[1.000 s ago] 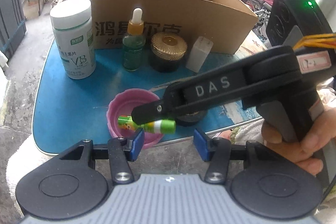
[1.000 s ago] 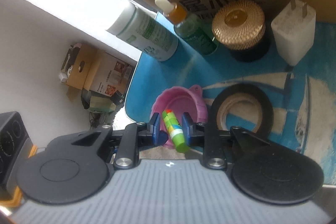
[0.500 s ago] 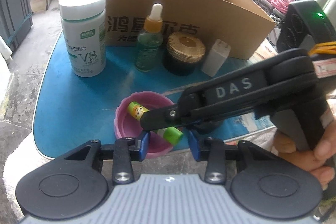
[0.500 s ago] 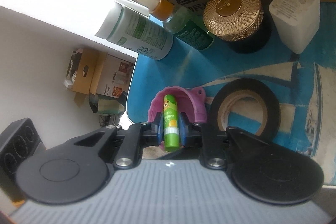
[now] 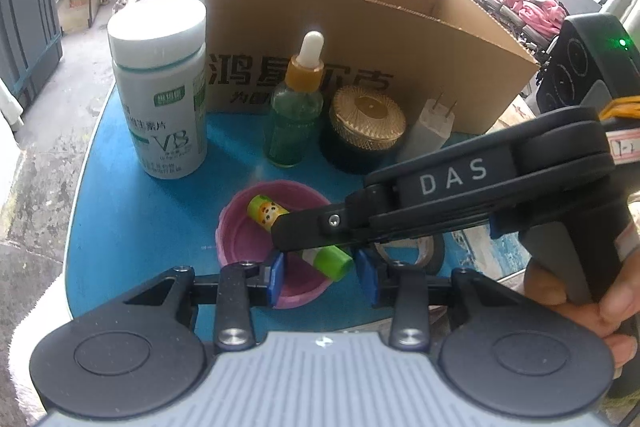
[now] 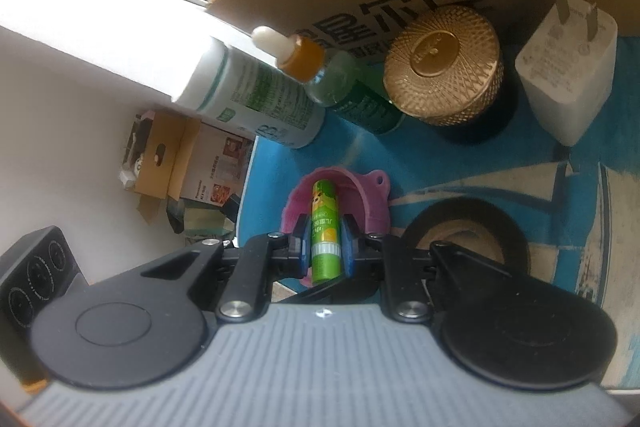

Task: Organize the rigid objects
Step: 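Carry the green glue stick into the cardboard box and release it, then move the right tool back to the pink bowl and grip its rim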

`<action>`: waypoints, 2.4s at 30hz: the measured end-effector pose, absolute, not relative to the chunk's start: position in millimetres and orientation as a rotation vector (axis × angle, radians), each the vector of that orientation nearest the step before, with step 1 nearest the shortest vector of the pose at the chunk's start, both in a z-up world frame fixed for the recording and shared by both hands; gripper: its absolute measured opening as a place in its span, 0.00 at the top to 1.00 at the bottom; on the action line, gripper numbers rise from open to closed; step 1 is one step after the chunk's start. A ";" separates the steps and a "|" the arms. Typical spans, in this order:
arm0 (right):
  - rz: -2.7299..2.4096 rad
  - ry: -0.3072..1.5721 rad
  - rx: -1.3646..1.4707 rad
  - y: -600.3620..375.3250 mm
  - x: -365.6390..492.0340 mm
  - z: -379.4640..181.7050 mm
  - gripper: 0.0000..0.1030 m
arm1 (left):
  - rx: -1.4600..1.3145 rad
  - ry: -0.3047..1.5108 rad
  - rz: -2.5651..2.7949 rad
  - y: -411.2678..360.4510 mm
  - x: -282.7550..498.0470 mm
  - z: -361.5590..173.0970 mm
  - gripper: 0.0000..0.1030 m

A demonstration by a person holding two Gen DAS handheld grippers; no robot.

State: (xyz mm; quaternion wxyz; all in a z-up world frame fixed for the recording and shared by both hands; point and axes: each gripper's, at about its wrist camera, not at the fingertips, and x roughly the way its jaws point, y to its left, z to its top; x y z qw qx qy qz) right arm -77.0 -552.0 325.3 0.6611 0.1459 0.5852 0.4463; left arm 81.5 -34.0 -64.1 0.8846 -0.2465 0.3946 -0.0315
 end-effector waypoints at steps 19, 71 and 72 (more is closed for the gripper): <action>1.135 1.143 0.407 -573.5 -100.2 390.8 0.86 | -0.422 0.712 -0.011 -39.4 47.0 3.2 0.63; 0.843 1.290 0.249 -529.8 173.4 378.5 0.82 | -0.504 0.885 0.023 28.1 281.2 51.3 0.47; 0.839 1.283 0.251 -531.8 171.8 381.1 0.81 | -0.501 0.875 0.021 27.3 277.1 54.3 0.47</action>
